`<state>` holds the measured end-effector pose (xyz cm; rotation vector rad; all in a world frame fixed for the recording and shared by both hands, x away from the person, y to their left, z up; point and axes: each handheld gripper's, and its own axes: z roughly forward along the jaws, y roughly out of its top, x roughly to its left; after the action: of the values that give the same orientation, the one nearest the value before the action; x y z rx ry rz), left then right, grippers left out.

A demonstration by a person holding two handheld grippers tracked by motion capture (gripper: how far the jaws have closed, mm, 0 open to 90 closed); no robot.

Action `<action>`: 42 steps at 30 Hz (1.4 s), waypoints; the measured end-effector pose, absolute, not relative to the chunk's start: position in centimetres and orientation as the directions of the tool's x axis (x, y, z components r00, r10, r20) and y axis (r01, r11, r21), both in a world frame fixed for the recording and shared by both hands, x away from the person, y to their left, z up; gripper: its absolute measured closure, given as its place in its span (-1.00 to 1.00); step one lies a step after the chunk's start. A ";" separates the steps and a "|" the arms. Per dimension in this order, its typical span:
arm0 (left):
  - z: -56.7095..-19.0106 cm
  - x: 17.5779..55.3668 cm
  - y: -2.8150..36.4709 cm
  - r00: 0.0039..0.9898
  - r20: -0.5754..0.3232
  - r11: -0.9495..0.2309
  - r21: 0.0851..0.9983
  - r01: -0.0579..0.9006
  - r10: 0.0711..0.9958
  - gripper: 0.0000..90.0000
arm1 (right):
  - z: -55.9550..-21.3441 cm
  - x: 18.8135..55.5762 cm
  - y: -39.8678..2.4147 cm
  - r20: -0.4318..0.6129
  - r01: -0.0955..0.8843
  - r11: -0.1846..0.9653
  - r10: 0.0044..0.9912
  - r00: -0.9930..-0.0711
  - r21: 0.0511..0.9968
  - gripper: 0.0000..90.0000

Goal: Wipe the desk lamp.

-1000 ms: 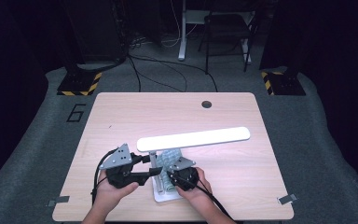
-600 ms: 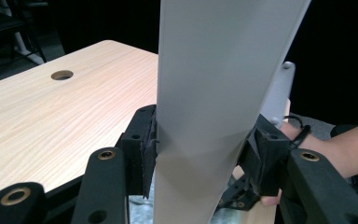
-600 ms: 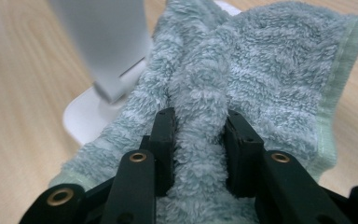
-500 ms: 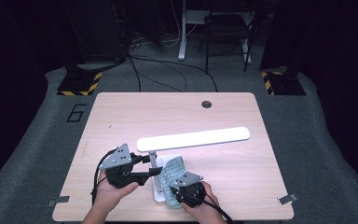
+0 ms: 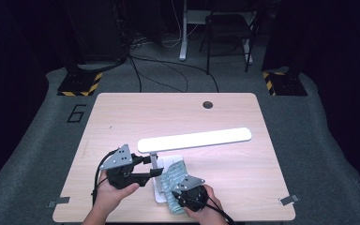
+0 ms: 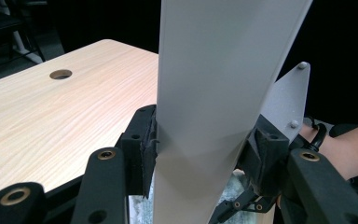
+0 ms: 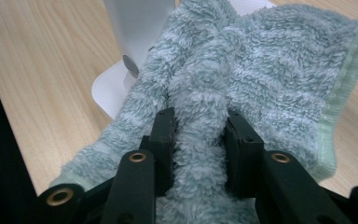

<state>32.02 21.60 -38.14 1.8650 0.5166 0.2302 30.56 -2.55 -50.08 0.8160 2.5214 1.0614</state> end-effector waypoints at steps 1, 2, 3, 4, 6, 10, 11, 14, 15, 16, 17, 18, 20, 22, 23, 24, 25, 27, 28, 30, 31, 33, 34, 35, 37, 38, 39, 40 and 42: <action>-38.1 32.0 21.6 0.885 -0.091 -0.273 0.932 0.237 0.457 0.14 | -50.1 30.6 -2.6 -0.042 0.389 0.569 0.600 -0.799 0.724 0.49; -38.1 32.0 21.6 0.885 -0.091 -0.273 0.932 0.237 0.456 0.14 | -50.1 30.6 -2.5 -0.047 0.386 0.572 0.599 -0.799 0.724 0.49; -38.1 32.0 21.6 0.886 -0.091 -0.274 0.932 0.237 0.455 0.14 | -50.1 30.7 -2.4 -0.051 0.384 0.571 0.601 -0.798 0.725 0.49; -38.1 32.0 21.6 0.886 -0.093 -0.274 0.932 0.238 0.454 0.14 | -50.1 30.7 -2.4 -0.043 0.393 0.567 0.605 -0.795 0.724 0.49; -38.2 32.0 21.6 0.886 -0.097 -0.271 0.932 0.241 0.454 0.14 | -50.1 31.0 -2.3 -0.050 0.384 0.569 0.602 -0.797 0.727 0.49; -38.2 32.1 21.6 0.887 -0.096 -0.271 0.933 0.239 0.451 0.14 | -50.2 31.8 -2.1 -0.040 0.395 0.556 0.613 -0.789 0.731 0.49; -38.2 32.1 21.6 0.887 -0.096 -0.271 0.933 0.239 0.451 0.14 | -50.2 32.0 -2.0 -0.035 0.408 0.548 0.626 -0.779 0.730 0.49; -38.2 32.1 21.6 0.887 -0.095 -0.270 0.933 0.238 0.452 0.14 | -50.3 32.8 -1.7 -0.040 0.407 0.542 0.634 -0.772 0.735 0.49; -38.2 32.1 21.6 0.887 -0.095 -0.270 0.933 0.237 0.452 0.14 | -50.3 33.4 -1.5 -0.035 0.416 0.533 0.644 -0.764 0.737 0.49; -38.2 32.1 21.6 0.887 -0.095 -0.270 0.933 0.237 0.452 0.14 | -50.3 33.4 -1.5 -0.035 0.416 0.533 0.644 -0.764 0.737 0.49; -38.2 32.1 21.6 0.887 -0.095 -0.270 0.933 0.237 0.451 0.14 | -50.3 33.7 -1.4 -0.028 0.425 0.526 0.652 -0.758 0.737 0.49; -38.2 32.1 21.6 0.886 -0.098 -0.267 0.933 0.239 0.453 0.14 | -50.3 34.0 -1.3 -0.035 0.420 0.529 0.651 -0.758 0.738 0.49; -38.2 32.1 21.7 0.888 -0.095 -0.270 0.933 0.237 0.451 0.14 | -50.4 34.5 -1.0 -0.031 0.428 0.519 0.661 -0.749 0.740 0.49; -38.2 32.1 21.6 0.888 -0.095 -0.270 0.933 0.237 0.451 0.14 | -50.4 35.1 -0.8 -0.037 0.427 0.518 0.667 -0.744 0.742 0.49; -38.2 32.1 21.6 0.887 -0.095 -0.270 0.933 0.237 0.451 0.14 | -50.4 35.3 -0.7 -0.036 0.432 0.513 0.674 -0.738 0.741 0.49; -38.2 32.1 21.6 0.888 -0.095 -0.270 0.933 0.237 0.451 0.14 | -50.4 35.6 -0.6 -0.040 0.429 0.515 0.673 -0.738 0.742 0.49; -38.2 32.1 21.6 0.888 -0.096 -0.270 0.933 0.237 0.450 0.14 | -50.4 35.9 -0.5 -0.039 0.433 0.515 0.675 -0.737 0.740 0.49; -38.2 32.1 21.6 0.886 -0.096 -0.269 0.933 0.238 0.453 0.14 | -50.3 36.7 -0.3 -0.044 0.431 0.514 0.678 -0.733 0.742 0.49; -38.2 32.1 21.6 0.886 -0.097 -0.268 0.933 0.239 0.453 0.14 | -50.3 36.9 -0.2 -0.041 0.437 0.509 0.685 -0.728 0.742 0.49; -38.2 32.1 21.5 0.885 -0.096 -0.269 0.933 0.239 0.455 0.14 | -50.3 37.6 0.2 -0.044 0.442 0.503 0.695 -0.718 0.743 0.48; -38.2 32.1 21.5 0.885 -0.096 -0.269 0.933 0.239 0.455 0.14 | -50.3 38.0 0.3 -0.056 0.435 0.509 0.695 -0.717 0.743 0.48; -38.2 32.1 21.6 0.887 -0.096 -0.269 0.933 0.238 0.451 0.14 | -50.2 38.7 0.6 -0.049 0.448 0.496 0.709 -0.704 0.744 0.48; -38.2 32.1 21.6 0.888 -0.097 -0.269 0.933 0.238 0.450 0.14 | -50.2 39.4 0.8 -0.050 0.454 0.498 0.712 -0.700 0.739 0.48; -38.3 32.1 21.6 0.888 -0.096 -0.267 0.934 0.236 0.450 0.14 | -50.2 39.4 0.8 -0.050 0.454 0.498 0.712 -0.700 0.739 0.48; -38.3 32.2 21.7 0.889 -0.097 -0.267 0.934 0.236 0.447 0.14 | -50.2 40.0 0.9 -0.051 0.457 0.497 0.716 -0.696 0.738 0.48; -38.3 32.2 21.7 0.891 -0.094 -0.269 0.935 0.232 0.445 0.14 | -50.1 40.4 1.1 -0.047 0.467 0.495 0.721 -0.691 0.733 0.48; -38.2 32.2 21.7 0.892 -0.096 -0.273 0.933 0.235 0.442 0.14 | -50.1 40.5 1.2 -0.046 0.473 0.490 0.728 -0.684 0.732 0.47; -38.2 32.2 21.7 0.891 -0.095 -0.270 0.934 0.234 0.444 0.14 | -50.1 40.5 1.2 -0.046 0.473 0.490 0.728 -0.684 0.732 0.47; -38.3 32.2 21.7 0.890 -0.100 -0.267 0.934 0.237 0.444 0.14 | -50.1 41.1 1.3 -0.037 0.478 0.482 0.732 -0.681 0.735 0.47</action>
<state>32.18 21.72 -38.26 1.8589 0.5068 0.2147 41.08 1.30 -50.10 1.0160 2.3867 1.0223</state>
